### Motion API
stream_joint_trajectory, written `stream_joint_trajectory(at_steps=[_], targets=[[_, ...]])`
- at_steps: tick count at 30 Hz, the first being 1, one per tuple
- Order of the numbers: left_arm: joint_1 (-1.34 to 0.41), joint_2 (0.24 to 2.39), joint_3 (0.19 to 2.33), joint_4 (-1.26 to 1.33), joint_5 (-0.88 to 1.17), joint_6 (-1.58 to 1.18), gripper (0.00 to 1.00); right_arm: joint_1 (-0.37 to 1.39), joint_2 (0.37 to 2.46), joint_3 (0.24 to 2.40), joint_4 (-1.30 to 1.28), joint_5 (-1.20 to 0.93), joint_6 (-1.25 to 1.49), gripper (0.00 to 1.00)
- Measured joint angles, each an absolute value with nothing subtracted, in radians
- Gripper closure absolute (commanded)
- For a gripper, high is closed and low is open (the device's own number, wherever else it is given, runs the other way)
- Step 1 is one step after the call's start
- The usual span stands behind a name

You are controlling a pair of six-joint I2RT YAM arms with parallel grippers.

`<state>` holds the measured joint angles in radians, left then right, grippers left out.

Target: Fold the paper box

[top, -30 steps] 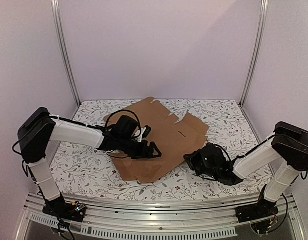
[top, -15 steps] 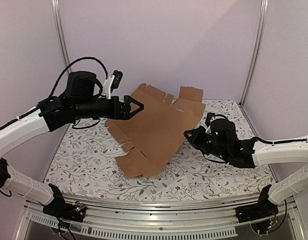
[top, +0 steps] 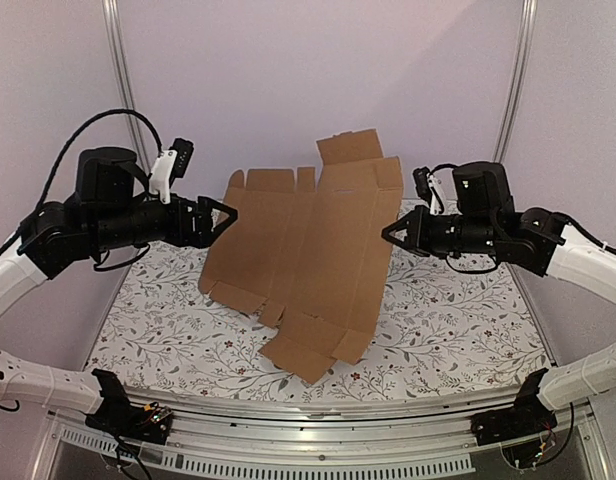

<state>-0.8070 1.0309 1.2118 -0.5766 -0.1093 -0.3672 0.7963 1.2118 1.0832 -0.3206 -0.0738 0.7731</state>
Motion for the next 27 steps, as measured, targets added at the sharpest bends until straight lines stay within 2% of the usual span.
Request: stream_joint_trajectory(at_steps=[7, 12, 27], targets=[[-0.807, 1.007, 1.179, -0.6, -0.122, -0.366, 0.01, 0.703, 1.22, 1.3, -0.668, -0.13, 0.595, 1.0], [-0.807, 0.994, 1.16, -0.608, -0.121, -0.366, 0.01, 0.673, 1.333, 1.463, -0.834, -0.132, 0.482, 1.0], [-0.807, 0.911, 1.11, -0.619, -0.121, -0.371, 0.01, 0.675, 1.755, 2.016, -1.243, 0.165, 0.183, 1.0]])
